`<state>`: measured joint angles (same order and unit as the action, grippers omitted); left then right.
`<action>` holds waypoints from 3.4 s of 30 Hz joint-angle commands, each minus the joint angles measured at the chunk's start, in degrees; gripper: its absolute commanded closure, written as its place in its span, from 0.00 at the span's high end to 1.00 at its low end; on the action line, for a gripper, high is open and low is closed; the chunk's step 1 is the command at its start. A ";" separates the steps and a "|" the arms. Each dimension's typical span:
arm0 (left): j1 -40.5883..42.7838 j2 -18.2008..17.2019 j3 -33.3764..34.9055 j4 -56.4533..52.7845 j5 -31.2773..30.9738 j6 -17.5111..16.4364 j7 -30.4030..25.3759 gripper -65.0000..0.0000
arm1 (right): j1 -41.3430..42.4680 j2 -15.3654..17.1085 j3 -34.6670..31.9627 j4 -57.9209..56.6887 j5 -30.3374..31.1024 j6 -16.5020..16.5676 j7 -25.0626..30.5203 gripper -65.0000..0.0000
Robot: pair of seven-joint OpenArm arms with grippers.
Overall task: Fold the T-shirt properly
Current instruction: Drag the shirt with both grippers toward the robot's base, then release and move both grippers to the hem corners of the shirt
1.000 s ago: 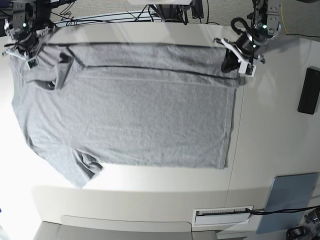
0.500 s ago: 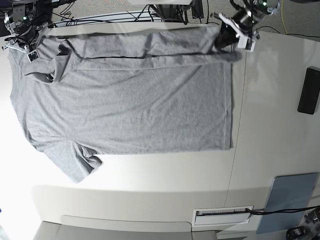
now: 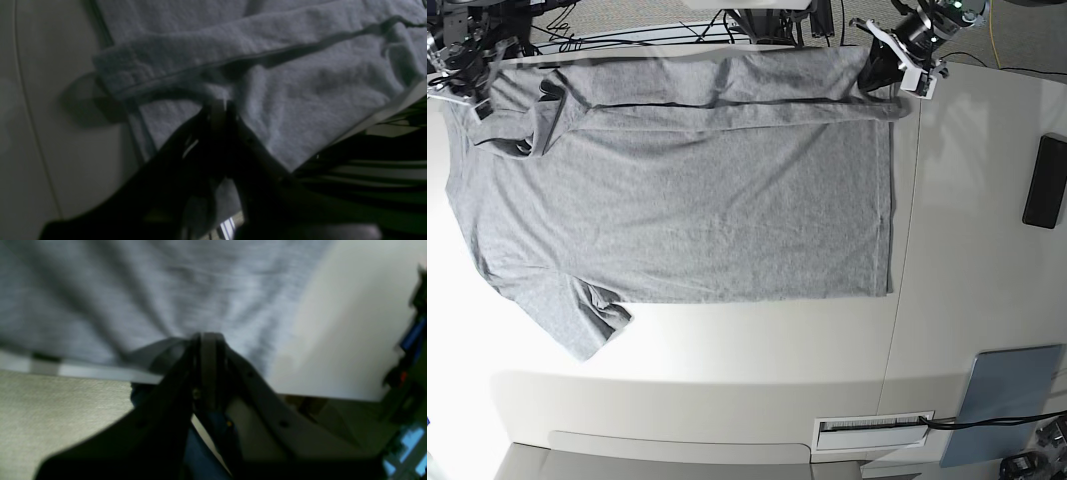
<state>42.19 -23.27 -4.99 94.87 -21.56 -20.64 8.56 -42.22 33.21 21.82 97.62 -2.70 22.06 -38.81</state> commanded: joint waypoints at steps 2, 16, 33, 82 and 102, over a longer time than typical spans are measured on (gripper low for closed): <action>2.75 -1.49 -0.17 -2.86 10.69 8.59 18.84 0.00 | -0.35 1.07 1.57 0.70 -0.24 -0.44 0.20 0.00; 2.73 -3.21 -0.31 -2.89 16.46 11.56 19.80 0.00 | -0.31 1.09 1.88 0.70 0.33 -0.48 0.87 0.00; 2.71 -6.99 -1.97 7.61 14.10 7.28 19.67 0.00 | -0.11 1.07 1.92 7.37 1.86 -1.60 3.13 0.00; -66.99 -5.22 5.25 -41.64 -6.23 4.04 24.48 0.42 | 27.98 0.74 -6.88 8.37 19.74 -6.32 -6.67 0.45; -69.66 -2.47 5.25 -49.92 -4.61 -4.72 26.99 0.00 | 29.70 0.74 -6.88 6.16 17.57 -5.57 0.13 0.45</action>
<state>-26.55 -24.82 0.32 44.60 -26.74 -25.50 34.26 -13.28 32.69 14.39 103.11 15.00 17.15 -39.59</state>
